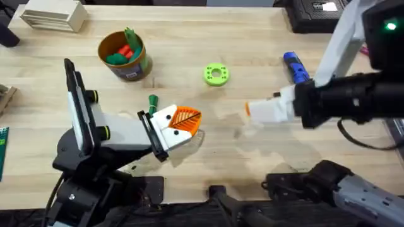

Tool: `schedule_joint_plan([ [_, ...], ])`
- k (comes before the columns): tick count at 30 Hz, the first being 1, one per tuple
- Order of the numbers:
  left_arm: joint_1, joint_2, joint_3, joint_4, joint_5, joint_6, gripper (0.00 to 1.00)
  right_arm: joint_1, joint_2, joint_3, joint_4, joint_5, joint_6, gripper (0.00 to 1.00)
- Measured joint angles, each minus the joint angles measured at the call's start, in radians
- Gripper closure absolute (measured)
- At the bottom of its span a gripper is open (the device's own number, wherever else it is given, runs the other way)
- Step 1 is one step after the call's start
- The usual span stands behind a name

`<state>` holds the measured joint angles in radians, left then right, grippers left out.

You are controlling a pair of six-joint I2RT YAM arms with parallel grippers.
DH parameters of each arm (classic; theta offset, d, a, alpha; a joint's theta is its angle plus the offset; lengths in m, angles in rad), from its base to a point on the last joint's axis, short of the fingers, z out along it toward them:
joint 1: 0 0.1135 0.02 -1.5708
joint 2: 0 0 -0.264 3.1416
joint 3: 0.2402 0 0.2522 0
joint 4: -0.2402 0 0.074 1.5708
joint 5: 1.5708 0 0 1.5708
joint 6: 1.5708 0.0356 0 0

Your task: Pick up the gripper from the table and insert it into the empty holder that is missing its gripper. Then pick up a screw, insert it into the mounting hole, and use the screwdriver to tighten it. Finally, clean up the table by picking up the vegetable and placing it into the bucket.

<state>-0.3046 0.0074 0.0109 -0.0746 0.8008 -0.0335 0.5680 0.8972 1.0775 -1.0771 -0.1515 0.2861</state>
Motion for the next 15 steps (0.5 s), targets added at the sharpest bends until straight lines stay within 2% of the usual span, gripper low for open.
schedule_joint_plan([
  [1,0.000,0.000,0.000,0.000,0.000,0.000,0.996,-0.046,0.006,-0.011,0.000,0.001,-0.008,0.034],
  [2,0.000,0.000,0.000,0.000,0.000,0.000,0.996,-0.102,0.017,-0.023,0.000,0.003,-0.014,0.018],
  [6,0.000,0.000,0.000,0.000,0.000,0.000,0.996,-0.338,0.095,-0.049,0.025,0.014,-0.083,0.012],
  [9,0.000,0.000,0.000,0.000,0.000,0.000,0.996,-0.500,0.177,-0.051,0.128,0.066,-0.151,0.012],
  [12,0.000,0.000,0.000,0.000,0.000,0.000,0.996,-0.632,0.271,-0.051,0.263,0.115,-0.218,0.012],
  [15,0.000,0.000,0.000,0.000,0.000,0.000,0.996,-0.727,0.376,-0.051,0.359,0.141,-0.275,0.012],
])
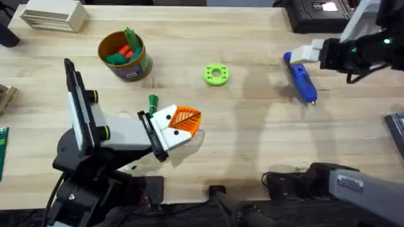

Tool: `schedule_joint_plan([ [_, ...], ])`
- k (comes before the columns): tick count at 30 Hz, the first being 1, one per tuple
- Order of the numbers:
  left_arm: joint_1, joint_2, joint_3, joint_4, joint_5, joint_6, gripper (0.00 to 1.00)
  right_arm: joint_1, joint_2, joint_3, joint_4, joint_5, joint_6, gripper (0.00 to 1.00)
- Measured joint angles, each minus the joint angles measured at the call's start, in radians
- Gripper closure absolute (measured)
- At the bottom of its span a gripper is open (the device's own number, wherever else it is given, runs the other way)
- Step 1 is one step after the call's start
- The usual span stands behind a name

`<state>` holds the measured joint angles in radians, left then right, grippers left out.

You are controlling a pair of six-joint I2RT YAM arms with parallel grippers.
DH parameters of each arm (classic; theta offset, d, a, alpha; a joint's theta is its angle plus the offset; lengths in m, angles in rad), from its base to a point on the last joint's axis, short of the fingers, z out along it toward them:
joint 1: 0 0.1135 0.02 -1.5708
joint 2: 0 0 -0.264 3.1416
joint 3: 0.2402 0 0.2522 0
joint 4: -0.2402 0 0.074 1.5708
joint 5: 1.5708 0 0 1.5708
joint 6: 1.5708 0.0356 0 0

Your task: Pick up the gripper from the table and insert it into the empty holder that is missing its gripper. Then pick up a screw, insert it into the mounting hole, and use the screwdriver to tighten it. Finally, clean up the table by picking up the vegetable and placing it into the bucket.

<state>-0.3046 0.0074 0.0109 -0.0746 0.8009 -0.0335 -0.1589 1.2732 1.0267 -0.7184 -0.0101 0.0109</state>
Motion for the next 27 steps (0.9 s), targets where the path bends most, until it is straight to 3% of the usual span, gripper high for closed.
schedule_joint_plan([
  [7,0.000,0.000,0.000,0.000,0.000,0.000,0.996,-0.047,0.209,0.000,0.061,0.001,-0.245,0.012],
  [12,0.000,0.000,0.000,0.000,0.000,0.000,0.996,-0.047,0.285,-0.001,0.145,-0.005,-0.378,0.012],
  [21,0.000,0.000,0.000,0.000,0.000,0.000,0.997,-0.049,0.354,-0.001,0.356,-0.006,-0.439,0.014],
  [27,0.000,0.000,0.000,0.000,0.000,0.000,0.997,-0.049,0.424,-0.001,0.368,-0.007,-0.443,0.018],
])
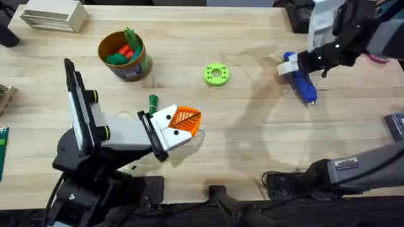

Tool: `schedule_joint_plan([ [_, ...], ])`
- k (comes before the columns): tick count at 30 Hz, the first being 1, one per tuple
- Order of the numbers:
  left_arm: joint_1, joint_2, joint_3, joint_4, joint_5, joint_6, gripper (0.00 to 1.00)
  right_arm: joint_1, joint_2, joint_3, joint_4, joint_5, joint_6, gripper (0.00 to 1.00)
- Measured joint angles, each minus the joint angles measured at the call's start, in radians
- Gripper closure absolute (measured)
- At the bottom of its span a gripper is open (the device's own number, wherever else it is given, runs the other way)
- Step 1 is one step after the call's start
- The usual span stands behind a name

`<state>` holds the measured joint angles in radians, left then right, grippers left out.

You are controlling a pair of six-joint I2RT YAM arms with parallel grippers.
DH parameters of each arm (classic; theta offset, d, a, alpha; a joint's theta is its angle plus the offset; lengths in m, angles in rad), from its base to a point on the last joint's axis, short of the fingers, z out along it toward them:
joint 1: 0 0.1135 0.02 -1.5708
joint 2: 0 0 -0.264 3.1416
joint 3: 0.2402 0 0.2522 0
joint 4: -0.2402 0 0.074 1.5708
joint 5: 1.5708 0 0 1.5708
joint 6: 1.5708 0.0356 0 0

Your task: Pick up the gripper from the table and insert it into the empty holder that is missing its gripper. Then pick up a screw, insert it into the mounting hole, and use the screwdriver to tighten it. Finally, clean up the table by picking up the vegetable and placing it into the bucket.

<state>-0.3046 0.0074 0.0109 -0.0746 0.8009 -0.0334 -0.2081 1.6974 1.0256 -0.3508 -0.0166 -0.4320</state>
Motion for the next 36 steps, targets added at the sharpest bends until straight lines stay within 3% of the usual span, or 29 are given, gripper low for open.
schedule_joint_plan([
  [5,0.000,0.000,0.000,0.000,0.000,0.000,0.997,0.000,0.037,0.000,0.021,-0.015,-0.003,0.098],
  [8,0.000,0.000,0.000,0.000,0.000,0.000,0.997,0.002,0.041,0.000,0.025,-0.025,-0.004,0.254],
  [9,0.000,0.000,0.000,0.000,0.000,0.000,0.997,0.002,0.044,0.000,0.030,-0.025,-0.010,0.564],
  [11,0.000,0.000,0.000,0.000,0.000,0.000,0.997,0.002,0.045,0.000,0.036,-0.022,-0.013,0.847],
  [12,0.000,0.000,0.000,0.000,0.000,0.000,0.997,0.002,0.045,0.000,0.037,-0.014,-0.013,0.946],
  [13,0.000,0.000,0.000,0.000,0.000,0.000,0.997,0.000,0.045,0.001,0.033,-0.014,-0.010,0.976],
  [23,0.000,0.000,0.000,0.000,0.000,0.000,0.997,0.001,-0.048,0.006,-0.107,-0.009,0.004,0.972],
  [30,0.000,0.000,0.000,0.000,0.000,0.000,0.997,-0.003,-0.402,0.006,-0.128,0.054,0.033,0.972],
  [36,0.000,0.000,0.000,0.000,0.000,0.000,0.997,-0.066,-0.704,-0.034,-0.183,0.117,0.077,0.972],
])
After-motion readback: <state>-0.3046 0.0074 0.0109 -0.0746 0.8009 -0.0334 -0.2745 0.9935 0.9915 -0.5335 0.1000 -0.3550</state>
